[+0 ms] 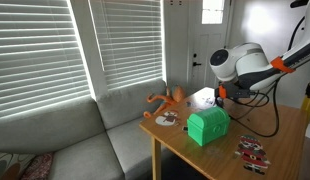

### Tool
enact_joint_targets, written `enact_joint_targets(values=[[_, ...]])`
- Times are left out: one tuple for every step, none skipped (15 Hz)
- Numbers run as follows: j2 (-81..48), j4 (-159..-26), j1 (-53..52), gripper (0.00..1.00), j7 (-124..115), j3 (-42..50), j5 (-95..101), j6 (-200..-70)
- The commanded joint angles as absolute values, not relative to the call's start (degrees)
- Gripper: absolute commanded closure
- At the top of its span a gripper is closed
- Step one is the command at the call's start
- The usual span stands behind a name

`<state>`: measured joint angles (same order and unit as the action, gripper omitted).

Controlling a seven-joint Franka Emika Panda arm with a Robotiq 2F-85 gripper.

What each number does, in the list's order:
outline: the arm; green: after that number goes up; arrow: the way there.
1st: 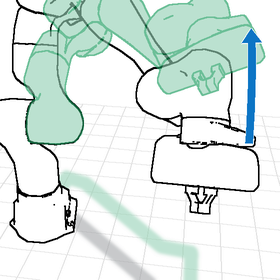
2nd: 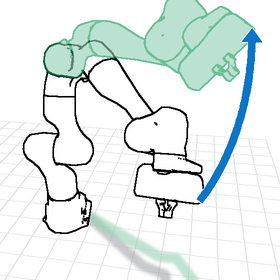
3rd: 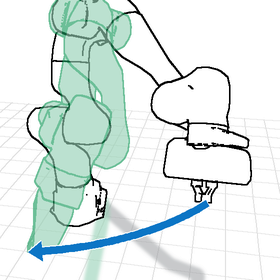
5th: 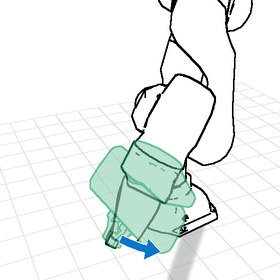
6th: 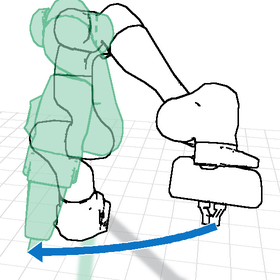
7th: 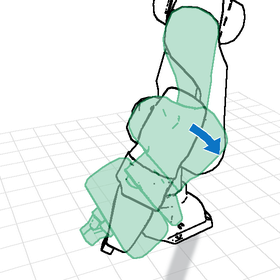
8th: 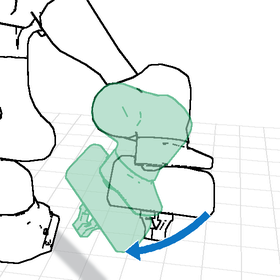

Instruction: Put the toy car, upside down on the table

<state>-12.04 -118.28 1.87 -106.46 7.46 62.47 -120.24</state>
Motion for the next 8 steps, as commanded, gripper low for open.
enact_joint_targets(values=[[-12.8,-118.5,1.5,0.88,-109.5,6.2,63.7,-118.1],[-13.2,-118.2,1.4,0.88,-110.6,6.1,64.5,-117.5],[-13.4,-118.2,1.2,0.88,-112.1,5.9,65.3,-117.1],[-13.8,-118.0,1.2,0.88,-113.3,5.8,66.0,-116.7],[-14.3,-118.0,1.2,0.88,-114.5,5.6,66.5,-116.4],[-14.6,-117.9,1.1,0.88,-115.9,5.4,67.0,-116.0],[-14.9,-117.9,1.0,0.88,-117.0,5.3,67.0,-115.6],[-15.0,-117.9,1.0,0.88,-117.8,5.1,67.2,-115.2]])
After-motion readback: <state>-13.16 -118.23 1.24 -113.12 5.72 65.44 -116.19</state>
